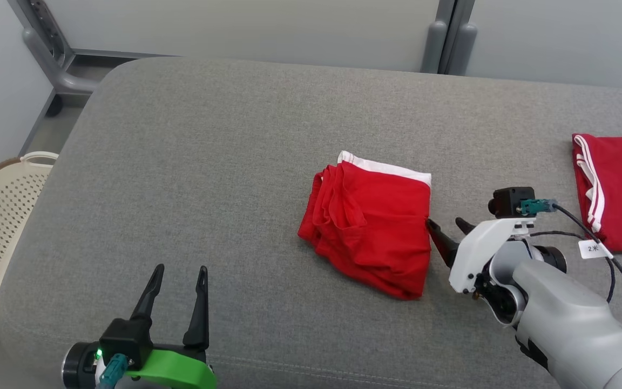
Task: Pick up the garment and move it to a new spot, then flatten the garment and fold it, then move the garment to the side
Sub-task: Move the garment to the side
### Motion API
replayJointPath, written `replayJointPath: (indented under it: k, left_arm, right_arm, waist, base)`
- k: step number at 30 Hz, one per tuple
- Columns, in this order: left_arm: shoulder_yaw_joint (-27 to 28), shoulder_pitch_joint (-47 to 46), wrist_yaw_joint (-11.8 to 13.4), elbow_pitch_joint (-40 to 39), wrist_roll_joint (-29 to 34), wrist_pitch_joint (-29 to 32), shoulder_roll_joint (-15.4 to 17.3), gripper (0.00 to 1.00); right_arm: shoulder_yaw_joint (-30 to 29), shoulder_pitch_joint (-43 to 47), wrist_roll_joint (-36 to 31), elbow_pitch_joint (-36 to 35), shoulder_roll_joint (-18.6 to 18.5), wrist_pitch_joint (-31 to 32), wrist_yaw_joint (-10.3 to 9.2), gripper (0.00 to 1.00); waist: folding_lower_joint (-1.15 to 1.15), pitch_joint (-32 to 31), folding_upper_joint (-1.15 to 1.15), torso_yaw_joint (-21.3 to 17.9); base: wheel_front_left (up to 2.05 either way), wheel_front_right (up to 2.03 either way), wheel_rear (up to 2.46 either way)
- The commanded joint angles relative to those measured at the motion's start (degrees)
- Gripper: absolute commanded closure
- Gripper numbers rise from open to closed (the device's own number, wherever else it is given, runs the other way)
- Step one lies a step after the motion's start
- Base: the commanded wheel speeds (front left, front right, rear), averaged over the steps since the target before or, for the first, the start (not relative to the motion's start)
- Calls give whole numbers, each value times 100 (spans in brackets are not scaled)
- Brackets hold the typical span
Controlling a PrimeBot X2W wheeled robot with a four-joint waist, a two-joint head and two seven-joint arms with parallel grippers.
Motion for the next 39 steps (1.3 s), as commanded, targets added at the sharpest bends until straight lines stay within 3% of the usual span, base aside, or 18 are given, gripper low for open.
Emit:
replayJointPath:
  k: [1,15,26,27,28,30,39]
  left_arm:
    - [-15,-81,6,-11,-21,-23,5,0]
    - [-262,-273,15,90,-110,-23,6,0]
    - [-375,-311,57,110,-150,-23,5,0]
    - [-378,-315,62,113,-155,-24,5,0]
    - [-383,-321,65,116,-162,-24,5,0]
    - [-395,-335,70,120,-179,-24,5,0]
    - [-396,-367,106,144,-239,-24,5,0]
  right_arm:
    - [35,-45,9,57,-5,105,-1,0]
    - [-170,-597,1118,650,54,1833,-1,0]
    - [-287,-528,1701,764,107,2530,-1,0]
    - [-295,-518,1734,789,126,2588,-1,10]
    - [-299,-513,1763,806,145,2635,-1,52]
    - [-299,-523,1797,826,153,2667,-1,100]
    - [-260,-751,1758,708,20,2434,-1,100]
  waist:
    - [0,14,0,11]
    - [0,229,0,336]
    - [0,278,0,492]
    - [0,280,0,494]
    - [0,285,0,495]
    - [0,298,0,498]
    - [0,362,0,458]
  base:
    - [0,0,0]
    - [0,0,0]
    - [0,0,0]
    - [0,0,0]
    - [0,0,0]
    - [0,0,0]
    - [0,0,0]
